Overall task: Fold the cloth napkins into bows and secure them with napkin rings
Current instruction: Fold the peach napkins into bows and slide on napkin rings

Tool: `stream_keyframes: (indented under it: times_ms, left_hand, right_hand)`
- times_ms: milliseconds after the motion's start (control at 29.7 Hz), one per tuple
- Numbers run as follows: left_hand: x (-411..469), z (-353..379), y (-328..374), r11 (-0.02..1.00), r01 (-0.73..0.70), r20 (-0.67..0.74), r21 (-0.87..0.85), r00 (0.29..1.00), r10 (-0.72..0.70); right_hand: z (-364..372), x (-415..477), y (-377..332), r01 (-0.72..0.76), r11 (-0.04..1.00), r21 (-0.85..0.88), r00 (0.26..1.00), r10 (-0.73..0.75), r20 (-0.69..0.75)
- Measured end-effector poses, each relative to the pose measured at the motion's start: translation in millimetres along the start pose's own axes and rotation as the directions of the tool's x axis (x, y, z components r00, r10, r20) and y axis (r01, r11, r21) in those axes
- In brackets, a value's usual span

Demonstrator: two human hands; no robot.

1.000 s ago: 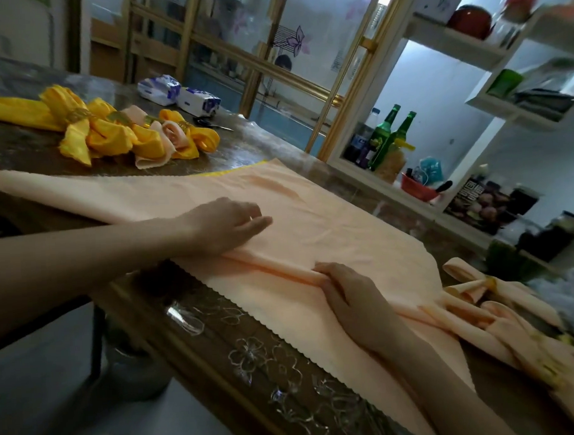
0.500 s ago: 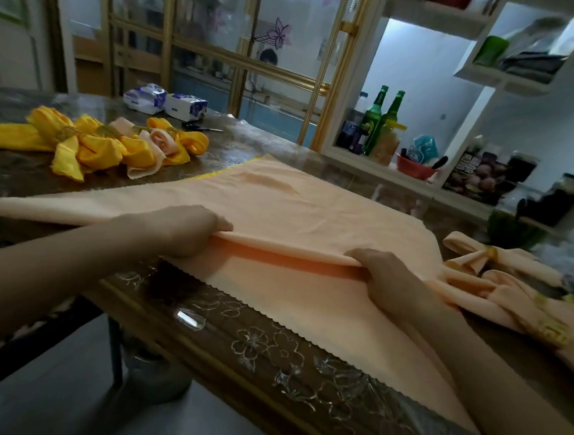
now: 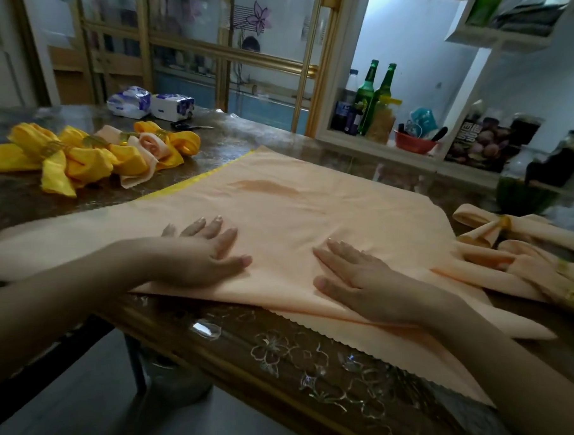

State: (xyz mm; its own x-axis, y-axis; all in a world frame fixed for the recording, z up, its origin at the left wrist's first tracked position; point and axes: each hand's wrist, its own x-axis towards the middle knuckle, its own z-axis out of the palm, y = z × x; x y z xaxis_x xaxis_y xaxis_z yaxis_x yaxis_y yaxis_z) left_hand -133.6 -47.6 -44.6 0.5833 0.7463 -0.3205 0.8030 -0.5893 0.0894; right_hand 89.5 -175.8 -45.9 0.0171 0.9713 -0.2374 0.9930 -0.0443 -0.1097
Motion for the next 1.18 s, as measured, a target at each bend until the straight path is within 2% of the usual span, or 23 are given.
stream_keyframes:
  times_ms: [169, 337, 404, 472, 539, 708, 809, 876, 977, 1045, 1112, 1180]
  left_hand:
    - [11, 4, -6, 1.000, 0.017, -0.043, -0.017, 0.999, -0.018]
    - [20, 5, -1, 0.999, -0.033, -0.108, -0.006, 0.994, 0.032]
    - [20, 9, -3, 0.999, -0.033, -0.163, 0.015, 0.986, 0.035]
    - [19, 12, -6, 0.999, -0.030, -0.202, 0.027, 0.979, 0.035]
    - [20, 10, -7, 0.999, -0.033, -0.199, 0.023, 0.979, 0.037]
    - [29, 7, -4, 1.000, -0.024, -0.220, 0.007, 0.975, 0.025]
    - [30, 9, -7, 0.999, -0.037, -0.247, 0.011, 0.968, 0.039]
    - [28, 11, -8, 0.999, -0.044, -0.262, 0.010, 0.964, 0.045]
    - [25, 14, -7, 0.999, -0.049, -0.263, -0.001, 0.964, 0.047]
    - [28, 14, -9, 0.999, -0.051, -0.275, -0.004, 0.960, 0.048]
    - [28, 14, -10, 0.998, -0.055, -0.285, -0.004, 0.957, 0.052]
    - [30, 16, -10, 0.998, -0.057, -0.296, -0.007, 0.954, 0.052]
  right_hand:
    - [2, 11, 2, -0.024, 0.998, 0.063, 0.998, 0.028, -0.052]
    - [-12, 13, 5, -0.056, 0.998, 0.017, 0.995, 0.058, -0.078]
    - [-32, 34, 7, -0.061, 0.996, 0.067, 0.990, 0.069, -0.122]
    - [-51, 66, 9, -0.081, 0.978, 0.190, 0.977, 0.116, -0.180]
    - [-59, 93, 11, -0.157, 0.932, 0.325, 0.958, 0.224, -0.179]
    - [-58, 156, 15, -0.348, 0.869, 0.352, 0.883, 0.429, -0.188]
    - [-70, 175, 13, -0.343, 0.694, 0.633, 0.862, 0.501, -0.082]
    - [-78, 182, 15, -0.338, 0.611, 0.716, 0.891, 0.453, 0.033]
    - [-94, 188, 16, -0.359, 0.616, 0.701, 0.915, 0.382, 0.133]
    - [-102, 196, 10, -0.358, 0.542, 0.760, 0.922, 0.335, 0.195]
    - [-102, 200, 2, -0.327, 0.541, 0.775, 0.927, 0.344, 0.151]
    - [-96, 210, -2, -0.249, 0.583, 0.774, 0.915, 0.403, -0.009]
